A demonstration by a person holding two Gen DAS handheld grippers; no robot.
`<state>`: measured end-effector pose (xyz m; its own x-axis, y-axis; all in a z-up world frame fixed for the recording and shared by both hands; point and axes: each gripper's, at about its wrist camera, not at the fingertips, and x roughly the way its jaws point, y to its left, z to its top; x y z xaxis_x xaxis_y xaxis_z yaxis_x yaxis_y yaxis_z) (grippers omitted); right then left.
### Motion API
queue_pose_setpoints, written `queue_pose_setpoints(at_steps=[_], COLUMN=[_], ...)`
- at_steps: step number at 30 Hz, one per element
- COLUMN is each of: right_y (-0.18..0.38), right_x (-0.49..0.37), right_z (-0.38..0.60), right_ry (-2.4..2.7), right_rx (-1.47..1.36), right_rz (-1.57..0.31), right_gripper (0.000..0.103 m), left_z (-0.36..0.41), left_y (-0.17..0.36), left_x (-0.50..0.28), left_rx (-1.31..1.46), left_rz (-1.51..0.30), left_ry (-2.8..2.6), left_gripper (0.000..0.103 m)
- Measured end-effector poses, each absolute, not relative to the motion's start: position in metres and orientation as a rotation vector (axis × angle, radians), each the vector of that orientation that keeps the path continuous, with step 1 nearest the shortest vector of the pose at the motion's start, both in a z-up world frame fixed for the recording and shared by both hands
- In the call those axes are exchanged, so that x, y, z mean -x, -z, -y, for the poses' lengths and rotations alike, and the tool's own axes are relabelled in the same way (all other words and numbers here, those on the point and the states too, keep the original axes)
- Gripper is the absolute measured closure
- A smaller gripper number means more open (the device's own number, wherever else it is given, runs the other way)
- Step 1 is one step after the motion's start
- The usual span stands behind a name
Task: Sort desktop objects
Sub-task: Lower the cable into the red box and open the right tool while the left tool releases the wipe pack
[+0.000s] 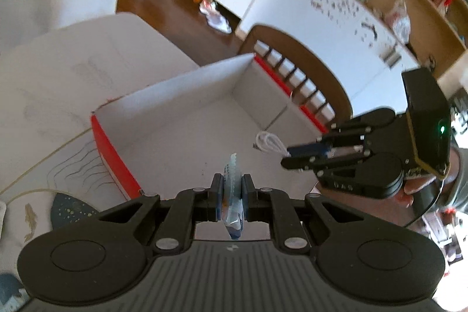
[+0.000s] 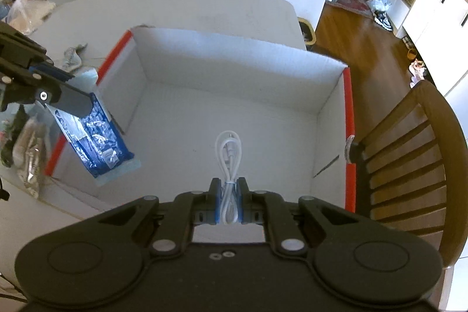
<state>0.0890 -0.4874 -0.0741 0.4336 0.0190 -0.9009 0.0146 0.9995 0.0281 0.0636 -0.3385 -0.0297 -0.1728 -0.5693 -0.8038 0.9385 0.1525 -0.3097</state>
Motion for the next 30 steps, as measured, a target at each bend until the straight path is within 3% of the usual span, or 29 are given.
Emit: queue_pose_setpoints(at_steps=[15,30], right_y=[0.12,0.143], right_x=[-0.118,-0.131], right_z=[0.499,0.487], right_ry=[-0.025,-0.085], right_rx=[0.003,0.021], right_rz=[-1.276,-1.367], right_gripper=[0.094,0.094], left_z=[0.396,0.424], left_y=[0.084,0.105], left_x=[-0.055,-0.07], left_rx=[-0.794,-0.923], left_rz=[-1.118,-1.115], left_ry=[1.516,1.45], left_gripper=[0.091,0.09])
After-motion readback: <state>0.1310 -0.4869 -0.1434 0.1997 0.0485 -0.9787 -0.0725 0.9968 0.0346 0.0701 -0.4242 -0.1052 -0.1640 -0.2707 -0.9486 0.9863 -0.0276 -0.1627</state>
